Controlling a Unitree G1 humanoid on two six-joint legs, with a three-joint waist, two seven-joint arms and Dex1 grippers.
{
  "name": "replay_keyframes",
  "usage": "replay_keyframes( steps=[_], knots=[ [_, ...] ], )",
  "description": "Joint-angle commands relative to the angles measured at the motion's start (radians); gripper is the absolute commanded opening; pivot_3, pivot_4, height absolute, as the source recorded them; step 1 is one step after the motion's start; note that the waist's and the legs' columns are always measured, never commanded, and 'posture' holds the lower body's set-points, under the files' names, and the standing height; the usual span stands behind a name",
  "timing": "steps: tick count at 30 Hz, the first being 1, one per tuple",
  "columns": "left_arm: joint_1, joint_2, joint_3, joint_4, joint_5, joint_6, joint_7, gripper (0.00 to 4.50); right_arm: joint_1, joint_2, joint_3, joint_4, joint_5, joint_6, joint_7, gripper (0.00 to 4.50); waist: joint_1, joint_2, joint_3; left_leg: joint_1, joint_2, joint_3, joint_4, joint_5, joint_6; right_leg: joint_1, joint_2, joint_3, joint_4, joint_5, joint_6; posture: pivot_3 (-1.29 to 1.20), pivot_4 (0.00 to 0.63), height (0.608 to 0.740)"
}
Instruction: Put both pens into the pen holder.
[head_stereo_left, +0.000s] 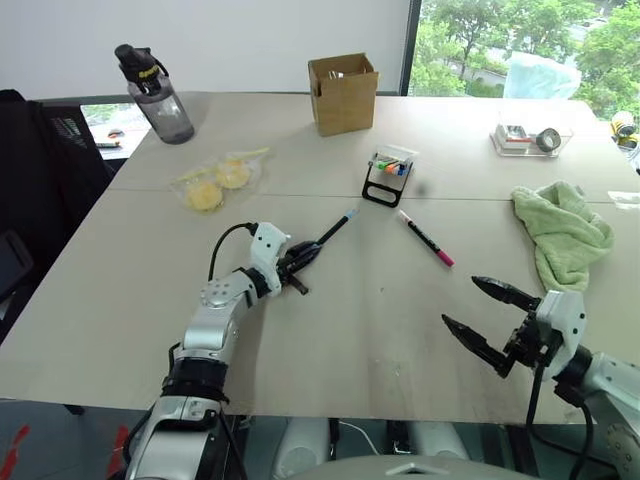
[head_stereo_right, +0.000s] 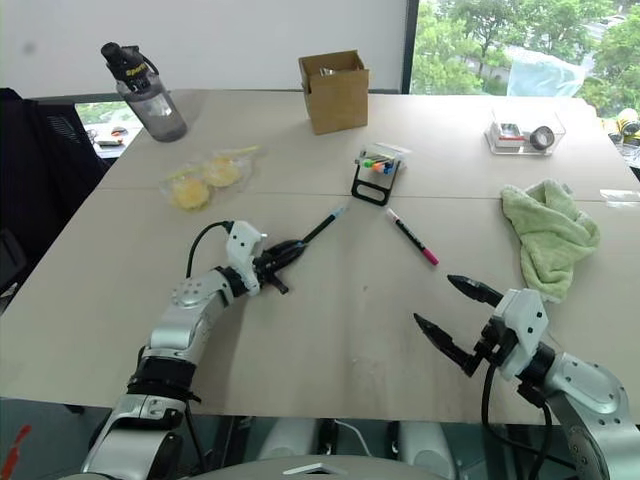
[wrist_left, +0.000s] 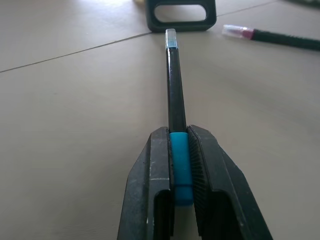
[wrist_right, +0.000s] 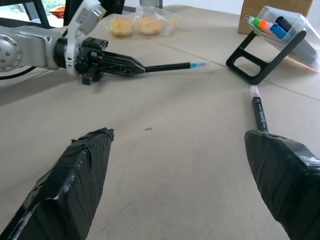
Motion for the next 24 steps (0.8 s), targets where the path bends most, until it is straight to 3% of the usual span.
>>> replay_keyframes(
  steps=[1, 5, 10, 17, 24],
  knots=[
    [0.053, -0.022, 0.038, -0.162, -0.146, 0.057, -0.053, 0.06, -0.045, 0.023, 0.002, -0.032, 0.049, 0.076, -0.07, 4.5, -0.002, -0.003, 0.002, -0.002, 0.0, 0.0, 0.0, 0.0, 0.0, -0.003, 0.0, 0.0, 0.0, 0.001, -0.001, 0.0, 0.15, 0.736],
    [0.127, -0.025, 0.048, -0.33, -0.339, 0.199, -0.124, 0.06, -0.131, 0.078, 0.009, -0.072, 0.195, 0.26, -0.209, 4.5, -0.006, -0.007, 0.005, -0.003, 0.001, -0.001, 0.0, 0.0, 0.0, -0.004, 0.001, -0.001, 0.0, 0.002, -0.004, 0.0, 0.15, 0.736],
    [0.156, -0.024, 0.042, -0.459, -0.515, 0.341, -0.152, 0.06, -0.291, 0.103, 0.023, -0.087, 0.605, 0.609, -0.474, 4.5, -0.002, -0.009, 0.007, -0.003, 0.002, -0.001, 0.0, 0.0, 0.0, -0.004, 0.0, -0.001, 0.0, 0.002, -0.004, 0.0, 0.15, 0.736],
    [0.165, -0.006, -0.019, -0.535, -0.56, 0.427, -0.169, 0.06, -0.487, 0.171, 0.006, -0.031, 0.956, 0.657, -0.744, 4.5, -0.003, -0.01, 0.008, -0.005, 0.0, -0.002, 0.0, -0.001, 0.001, -0.003, 0.004, -0.001, -0.003, 0.002, -0.004, 0.0, 0.15, 0.736],
    [0.149, 0.011, -0.029, -0.529, -0.554, 0.438, -0.184, 0.06, -0.535, 0.097, 0.017, -0.034, 1.08, 0.674, -0.747, 4.5, -0.002, -0.01, 0.008, -0.006, 0.0, -0.002, -0.001, -0.001, 0.002, -0.004, 0.006, 0.0, -0.006, 0.002, -0.004, 0.0, 0.15, 0.736]
  ],
)
